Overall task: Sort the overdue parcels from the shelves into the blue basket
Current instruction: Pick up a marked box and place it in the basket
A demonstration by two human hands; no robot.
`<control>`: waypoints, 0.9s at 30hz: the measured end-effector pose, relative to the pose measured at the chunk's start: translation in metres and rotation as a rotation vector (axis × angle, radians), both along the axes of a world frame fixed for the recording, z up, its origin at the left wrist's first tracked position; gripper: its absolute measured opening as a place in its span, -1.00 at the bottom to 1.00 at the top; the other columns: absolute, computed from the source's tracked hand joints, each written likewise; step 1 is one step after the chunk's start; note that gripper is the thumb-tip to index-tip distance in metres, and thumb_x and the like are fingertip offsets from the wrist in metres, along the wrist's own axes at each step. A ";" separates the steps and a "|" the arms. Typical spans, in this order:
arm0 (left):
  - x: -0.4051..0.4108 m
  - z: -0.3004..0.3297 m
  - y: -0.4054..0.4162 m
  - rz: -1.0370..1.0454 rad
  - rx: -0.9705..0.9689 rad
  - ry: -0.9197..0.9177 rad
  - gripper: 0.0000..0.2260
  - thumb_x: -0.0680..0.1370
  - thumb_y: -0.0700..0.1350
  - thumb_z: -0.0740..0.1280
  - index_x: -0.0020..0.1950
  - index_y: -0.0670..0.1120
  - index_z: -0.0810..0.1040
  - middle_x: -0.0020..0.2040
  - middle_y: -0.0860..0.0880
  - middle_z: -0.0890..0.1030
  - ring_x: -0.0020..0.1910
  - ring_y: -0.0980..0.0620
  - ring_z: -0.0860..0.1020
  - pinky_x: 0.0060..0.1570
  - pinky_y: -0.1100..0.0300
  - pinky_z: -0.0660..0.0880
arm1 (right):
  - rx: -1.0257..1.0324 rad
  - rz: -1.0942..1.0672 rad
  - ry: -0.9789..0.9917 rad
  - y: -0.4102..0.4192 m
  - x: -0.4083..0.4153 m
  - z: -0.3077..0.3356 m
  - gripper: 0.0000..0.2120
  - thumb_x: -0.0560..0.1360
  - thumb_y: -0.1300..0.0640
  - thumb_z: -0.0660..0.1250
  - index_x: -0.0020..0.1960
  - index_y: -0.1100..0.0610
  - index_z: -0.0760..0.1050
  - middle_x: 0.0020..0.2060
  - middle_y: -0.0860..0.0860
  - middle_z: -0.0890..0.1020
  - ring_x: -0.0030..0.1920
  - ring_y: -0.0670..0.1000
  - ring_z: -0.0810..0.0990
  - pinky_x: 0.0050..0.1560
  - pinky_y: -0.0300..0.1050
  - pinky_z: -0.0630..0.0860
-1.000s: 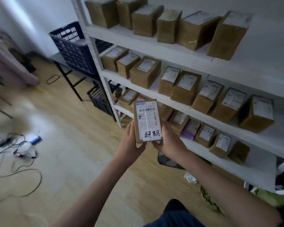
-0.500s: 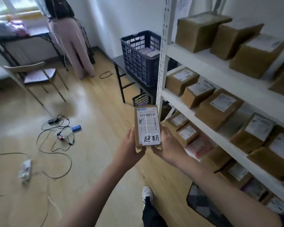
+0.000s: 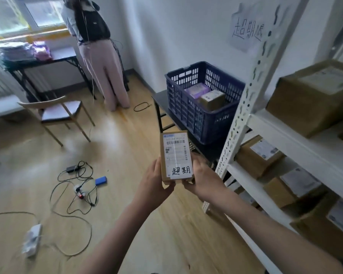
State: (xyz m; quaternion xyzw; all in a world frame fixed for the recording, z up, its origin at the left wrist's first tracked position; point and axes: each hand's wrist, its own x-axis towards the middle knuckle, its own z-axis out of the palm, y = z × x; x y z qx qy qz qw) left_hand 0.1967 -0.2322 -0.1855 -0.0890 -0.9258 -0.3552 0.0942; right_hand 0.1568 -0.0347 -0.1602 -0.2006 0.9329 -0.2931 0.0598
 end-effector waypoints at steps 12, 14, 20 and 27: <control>-0.281 0.013 -0.104 -0.231 0.058 -0.017 -0.33 0.45 -0.04 0.46 0.53 -0.10 0.35 0.39 0.05 0.39 0.40 0.00 0.40 0.33 0.06 0.46 | -0.138 -0.273 -0.006 -0.110 -0.236 -0.004 -0.11 0.42 0.04 0.57 0.58 -0.04 0.12 0.30 -0.06 0.39 0.20 -0.04 0.54 0.00 -0.24 0.44; -0.328 0.028 -0.112 -0.333 0.064 0.027 -0.35 0.46 0.07 0.37 0.53 -0.09 0.37 0.43 0.13 0.34 0.47 0.06 0.33 0.40 0.05 0.43 | -0.209 -0.356 0.005 -0.122 -0.267 0.004 -0.11 0.41 0.07 0.58 0.58 -0.07 0.13 0.29 -0.08 0.39 0.22 -0.07 0.52 0.05 -0.27 0.45; -0.457 0.039 -0.098 -0.488 -0.051 0.017 -0.18 0.46 -0.05 0.49 0.64 0.06 0.15 0.57 0.14 0.23 0.55 0.14 0.19 0.45 0.06 0.38 | -0.290 -0.579 0.052 -0.117 -0.354 0.008 -0.06 0.39 0.09 0.60 0.59 -0.03 0.12 0.33 -0.07 0.39 0.34 -0.04 0.49 0.28 -0.01 0.57; -0.573 0.033 -0.021 -0.701 -0.060 -0.030 -0.14 0.45 -0.09 0.51 0.64 0.09 0.11 0.54 0.13 0.27 0.50 0.17 0.24 0.37 0.18 0.39 | -0.241 -0.760 0.086 -0.054 -0.438 -0.003 -0.10 0.41 0.03 0.58 0.58 -0.05 0.14 0.31 -0.08 0.41 0.31 -0.08 0.51 0.22 -0.04 0.60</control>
